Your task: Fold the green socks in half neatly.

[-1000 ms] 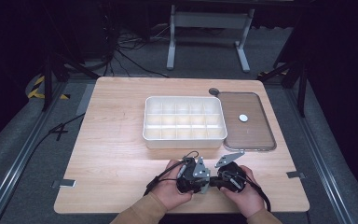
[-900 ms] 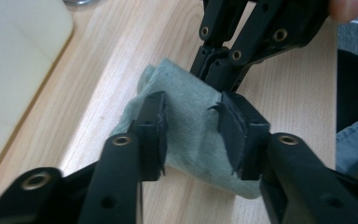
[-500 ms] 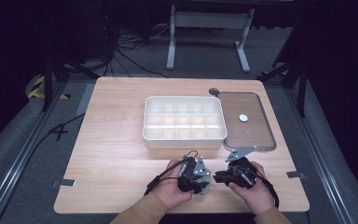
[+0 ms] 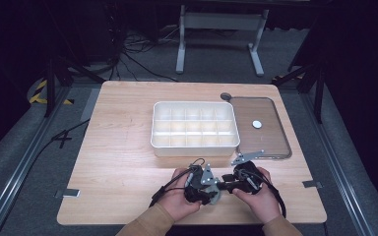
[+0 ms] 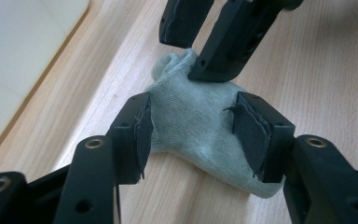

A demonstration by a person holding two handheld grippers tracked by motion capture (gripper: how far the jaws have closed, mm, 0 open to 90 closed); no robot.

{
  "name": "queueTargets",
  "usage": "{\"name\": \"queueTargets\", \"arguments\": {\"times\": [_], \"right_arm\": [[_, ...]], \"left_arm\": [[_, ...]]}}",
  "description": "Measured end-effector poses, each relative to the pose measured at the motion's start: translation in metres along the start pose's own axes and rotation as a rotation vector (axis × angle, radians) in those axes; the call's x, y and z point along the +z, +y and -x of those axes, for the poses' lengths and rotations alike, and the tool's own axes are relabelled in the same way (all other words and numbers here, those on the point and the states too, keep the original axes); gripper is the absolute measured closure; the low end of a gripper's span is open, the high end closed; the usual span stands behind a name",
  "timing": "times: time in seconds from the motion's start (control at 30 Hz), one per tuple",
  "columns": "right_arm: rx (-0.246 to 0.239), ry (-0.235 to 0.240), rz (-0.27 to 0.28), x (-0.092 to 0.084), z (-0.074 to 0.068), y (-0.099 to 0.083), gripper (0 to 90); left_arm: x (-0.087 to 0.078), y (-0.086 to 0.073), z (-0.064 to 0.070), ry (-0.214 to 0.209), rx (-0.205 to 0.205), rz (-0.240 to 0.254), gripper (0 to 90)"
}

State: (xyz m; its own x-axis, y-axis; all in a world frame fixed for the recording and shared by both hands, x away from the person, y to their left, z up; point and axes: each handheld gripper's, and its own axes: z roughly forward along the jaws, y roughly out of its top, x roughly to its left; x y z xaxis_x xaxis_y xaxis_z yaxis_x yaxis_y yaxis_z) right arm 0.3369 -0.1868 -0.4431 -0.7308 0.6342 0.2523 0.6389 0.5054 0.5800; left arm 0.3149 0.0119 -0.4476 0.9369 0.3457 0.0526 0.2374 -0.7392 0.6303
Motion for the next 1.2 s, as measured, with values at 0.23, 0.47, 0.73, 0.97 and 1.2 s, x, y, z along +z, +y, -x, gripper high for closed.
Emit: {"name": "queueTargets", "arguments": {"times": [0.23, 0.47, 0.73, 0.97, 1.2], "right_arm": [[-0.026, -0.058, -0.06, 0.011, -0.002, 0.0, 61.0], [-0.051, -0.073, -0.078, 0.011, -0.004, 0.002, 58.3], [-0.023, 0.009, 0.015, -0.006, -0.007, 0.015, 54.5], [0.007, 0.044, -0.066, 0.02, -0.001, 0.014, 54.9], [0.022, 0.089, -0.109, 0.028, -0.002, 0.016, 61.0]], "left_arm": [[-0.006, -0.003, 0.003, -0.022, 0.034, 0.022, 45.3], [-0.001, -0.007, 0.0, -0.022, 0.004, -0.01, 40.2], [0.0, -0.007, 0.0, -0.019, 0.006, -0.006, 40.1], [0.0, -0.008, -0.001, -0.023, -0.003, -0.017, 39.7], [-0.002, -0.009, -0.002, -0.022, 0.0, -0.034, 38.9]]}}
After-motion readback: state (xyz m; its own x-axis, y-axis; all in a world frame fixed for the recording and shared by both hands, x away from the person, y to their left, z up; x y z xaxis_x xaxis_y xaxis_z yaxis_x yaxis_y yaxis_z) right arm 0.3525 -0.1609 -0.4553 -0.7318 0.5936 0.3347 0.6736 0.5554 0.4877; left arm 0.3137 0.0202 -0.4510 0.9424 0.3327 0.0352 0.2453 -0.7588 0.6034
